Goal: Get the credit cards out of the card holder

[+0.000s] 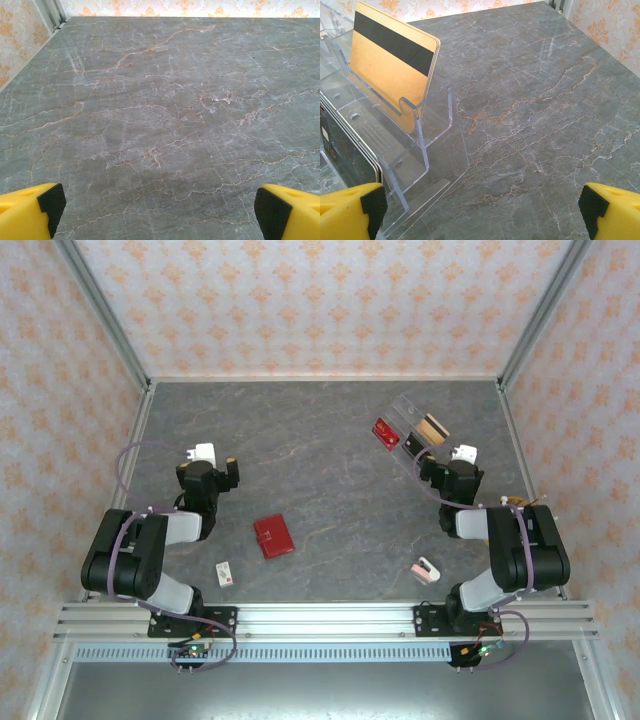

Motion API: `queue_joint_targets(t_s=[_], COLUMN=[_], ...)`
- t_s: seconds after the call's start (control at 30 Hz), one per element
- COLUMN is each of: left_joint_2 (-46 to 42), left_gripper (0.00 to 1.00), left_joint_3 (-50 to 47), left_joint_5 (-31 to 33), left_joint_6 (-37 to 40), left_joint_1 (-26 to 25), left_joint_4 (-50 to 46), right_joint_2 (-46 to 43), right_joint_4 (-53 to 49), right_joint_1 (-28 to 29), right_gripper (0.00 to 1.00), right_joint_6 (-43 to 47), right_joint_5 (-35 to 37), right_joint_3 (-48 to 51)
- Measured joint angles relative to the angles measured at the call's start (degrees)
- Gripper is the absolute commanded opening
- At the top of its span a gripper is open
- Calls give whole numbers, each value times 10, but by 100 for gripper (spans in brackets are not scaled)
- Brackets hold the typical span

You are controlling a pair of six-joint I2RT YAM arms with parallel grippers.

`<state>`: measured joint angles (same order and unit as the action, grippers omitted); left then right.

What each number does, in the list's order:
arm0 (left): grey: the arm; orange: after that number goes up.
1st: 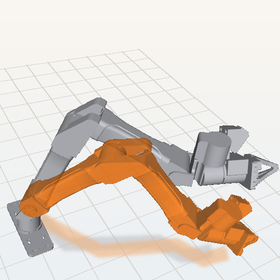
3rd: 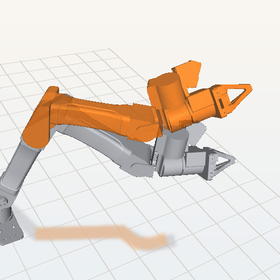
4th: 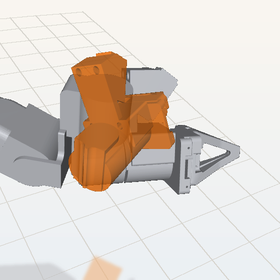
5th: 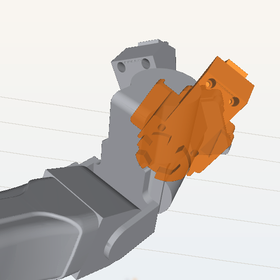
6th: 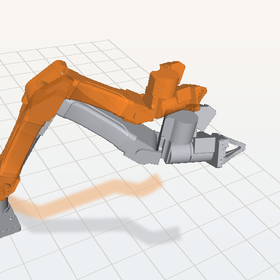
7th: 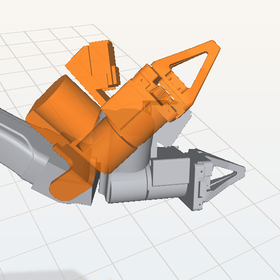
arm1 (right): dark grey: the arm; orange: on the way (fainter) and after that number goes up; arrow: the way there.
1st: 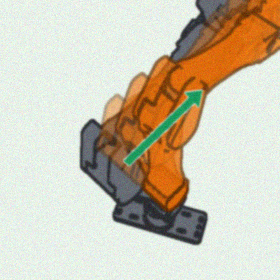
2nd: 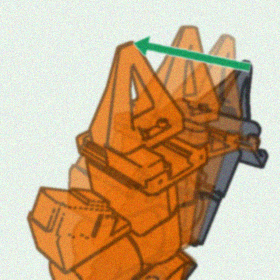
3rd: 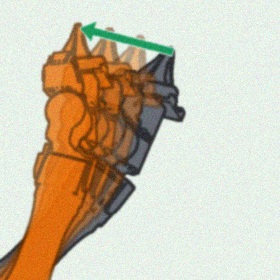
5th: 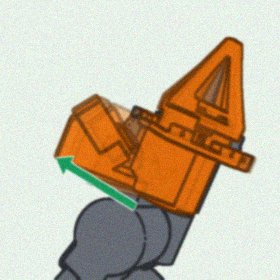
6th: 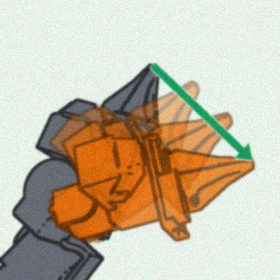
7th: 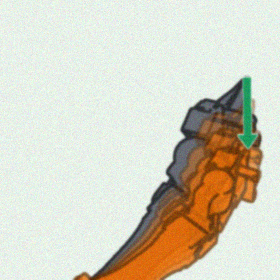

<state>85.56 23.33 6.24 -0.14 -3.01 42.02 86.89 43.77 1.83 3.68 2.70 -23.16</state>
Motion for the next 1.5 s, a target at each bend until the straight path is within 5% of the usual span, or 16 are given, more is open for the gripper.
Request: queue_joint_targets(t_s=[1.1,1.27,1.5], left_joint_2=[-13,-88,-181], left_gripper=[100,100,100], left_joint_3=[-1,3,74], left_joint_5=[-13,-9,2], left_joint_6=[2,-2,-68], left_joint_1=[0,0,0], left_joint_4=[-6,-58,-249], right_joint_2=[-7,-88,-211], right_joint_4=[-17,-79,-280], right_joint_1=[0,0,0], right_gripper=[100,100,100], right_joint_6=[-2,-20,-139], right_joint_5=[-1,25,69], right_joint_3=[-3,-6,-115])
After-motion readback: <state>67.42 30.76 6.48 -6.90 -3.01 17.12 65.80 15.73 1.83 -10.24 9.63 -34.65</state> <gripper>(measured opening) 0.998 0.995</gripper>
